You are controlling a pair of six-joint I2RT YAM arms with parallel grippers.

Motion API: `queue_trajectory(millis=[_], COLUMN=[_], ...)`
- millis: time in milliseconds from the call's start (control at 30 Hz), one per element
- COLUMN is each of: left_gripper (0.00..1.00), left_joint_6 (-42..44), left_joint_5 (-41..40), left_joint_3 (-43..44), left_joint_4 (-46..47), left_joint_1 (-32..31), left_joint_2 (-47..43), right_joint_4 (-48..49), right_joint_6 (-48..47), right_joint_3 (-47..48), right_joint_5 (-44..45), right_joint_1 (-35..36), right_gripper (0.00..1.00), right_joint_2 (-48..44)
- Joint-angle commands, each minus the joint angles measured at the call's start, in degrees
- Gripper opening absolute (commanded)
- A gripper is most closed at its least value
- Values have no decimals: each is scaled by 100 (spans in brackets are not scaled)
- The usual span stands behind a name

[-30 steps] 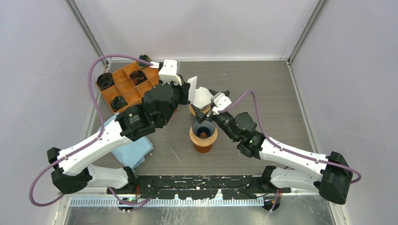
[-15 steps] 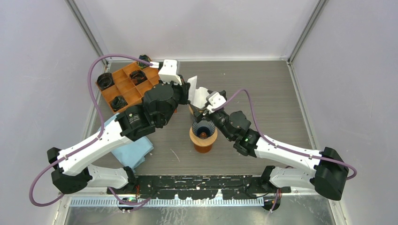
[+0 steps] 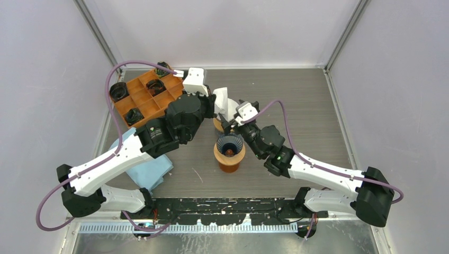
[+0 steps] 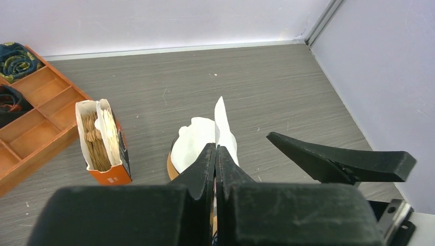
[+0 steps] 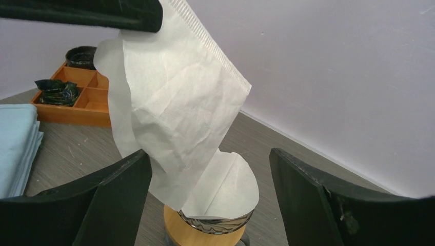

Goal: Place the coffee filter in the dripper
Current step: Pass from the left arm to the right

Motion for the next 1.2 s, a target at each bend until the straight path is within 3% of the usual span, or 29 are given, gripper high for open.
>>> queue_trajectory(millis=[0,400,667,1033,1167], left_gripper=[0,0,0,0,0], left_joint_6=[44,29,42,-118,-182], left_joint_5=[-199,-227,-217,73,150], left_joint_3=[156,334,379,385,404], left_joint_4=[223,66,27,-63,-121], left_joint_1=[-45,-113,-123,-123,-123], left_joint_2=[26,294,287,180,177], right_joint_4=[543,952,896,652,423], right_joint_6=[-79,-393,-608,-1078,-1100], right_joint_3=[196,360,385,346,435], right_joint_5=[151,422,596,393,236], right_joint_1=[25,24,24,25,23], right_gripper=[88,86,79,52,38], right_joint_2=[-279,-90,-38,-1,26])
